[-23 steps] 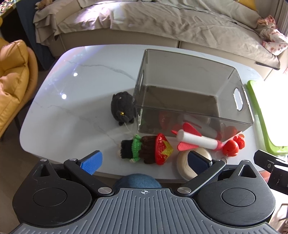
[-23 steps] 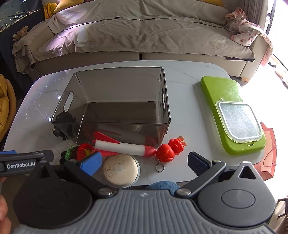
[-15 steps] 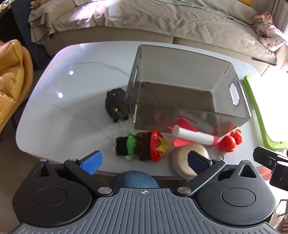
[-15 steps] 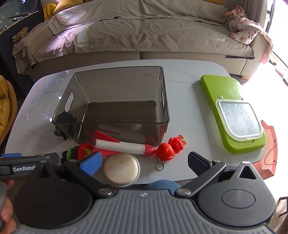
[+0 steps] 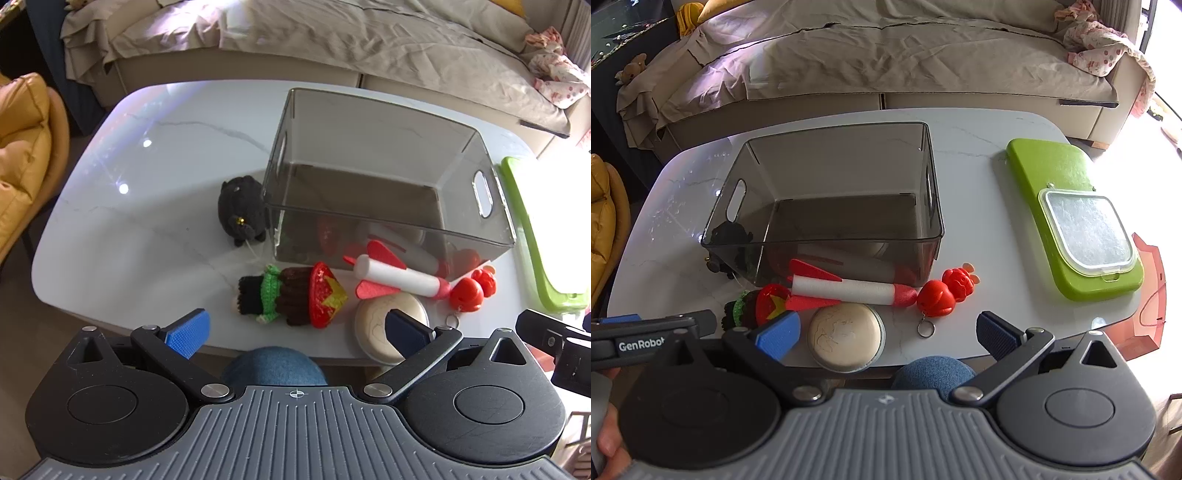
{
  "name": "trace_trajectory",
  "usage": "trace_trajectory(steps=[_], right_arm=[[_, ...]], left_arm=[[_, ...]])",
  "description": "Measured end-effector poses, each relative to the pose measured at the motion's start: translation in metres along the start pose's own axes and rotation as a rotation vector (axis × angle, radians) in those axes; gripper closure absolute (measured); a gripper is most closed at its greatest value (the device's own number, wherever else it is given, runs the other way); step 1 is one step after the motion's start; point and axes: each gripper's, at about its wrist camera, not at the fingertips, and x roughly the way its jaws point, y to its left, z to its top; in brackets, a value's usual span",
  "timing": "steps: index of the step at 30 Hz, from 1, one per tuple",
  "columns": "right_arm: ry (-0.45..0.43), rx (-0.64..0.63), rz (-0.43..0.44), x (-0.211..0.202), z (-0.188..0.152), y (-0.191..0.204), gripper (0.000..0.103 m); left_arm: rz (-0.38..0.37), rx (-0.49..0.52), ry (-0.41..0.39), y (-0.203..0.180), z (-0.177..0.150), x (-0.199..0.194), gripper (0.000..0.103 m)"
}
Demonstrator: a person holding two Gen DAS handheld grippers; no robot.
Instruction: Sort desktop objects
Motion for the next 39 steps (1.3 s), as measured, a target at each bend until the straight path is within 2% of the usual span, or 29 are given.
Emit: trace_trajectory(steps=[39], right_arm=[[0.038, -0.013, -0.013, 0.0040, -0.0010, 0.0028, 0.000]], left_arm=[[-0.039, -0.005, 0.040, -0.0013, -0.0021, 0.0060, 0.000]])
